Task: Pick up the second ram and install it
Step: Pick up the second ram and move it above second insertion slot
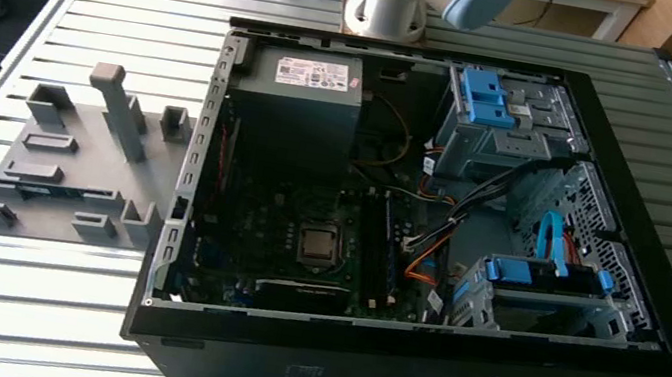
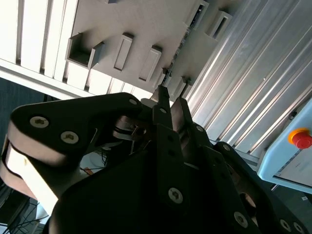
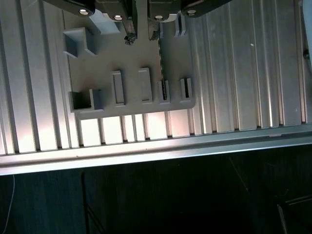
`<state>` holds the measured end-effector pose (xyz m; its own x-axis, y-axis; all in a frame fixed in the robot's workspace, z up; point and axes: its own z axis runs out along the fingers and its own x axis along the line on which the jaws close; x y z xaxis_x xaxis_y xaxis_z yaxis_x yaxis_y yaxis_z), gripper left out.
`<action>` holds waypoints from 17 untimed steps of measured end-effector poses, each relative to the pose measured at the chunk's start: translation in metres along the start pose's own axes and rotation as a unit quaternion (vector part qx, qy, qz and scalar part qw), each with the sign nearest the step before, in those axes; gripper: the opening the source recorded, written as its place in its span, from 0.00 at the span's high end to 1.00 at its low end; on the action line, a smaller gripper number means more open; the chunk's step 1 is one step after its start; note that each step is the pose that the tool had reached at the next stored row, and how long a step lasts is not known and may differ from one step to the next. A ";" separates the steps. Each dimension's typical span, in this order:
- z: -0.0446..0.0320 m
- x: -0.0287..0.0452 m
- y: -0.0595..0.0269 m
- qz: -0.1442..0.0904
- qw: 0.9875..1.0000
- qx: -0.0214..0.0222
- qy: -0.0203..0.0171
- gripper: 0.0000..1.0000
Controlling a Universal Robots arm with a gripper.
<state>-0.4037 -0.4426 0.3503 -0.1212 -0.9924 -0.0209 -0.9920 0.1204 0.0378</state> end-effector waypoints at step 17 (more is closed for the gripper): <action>0.0070 0.0001 -0.0003 0.000 1.000 0.000 0.000 0.75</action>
<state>-0.4037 -0.4426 0.3433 -0.1212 -0.9924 -0.0209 -0.9920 0.1204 0.0378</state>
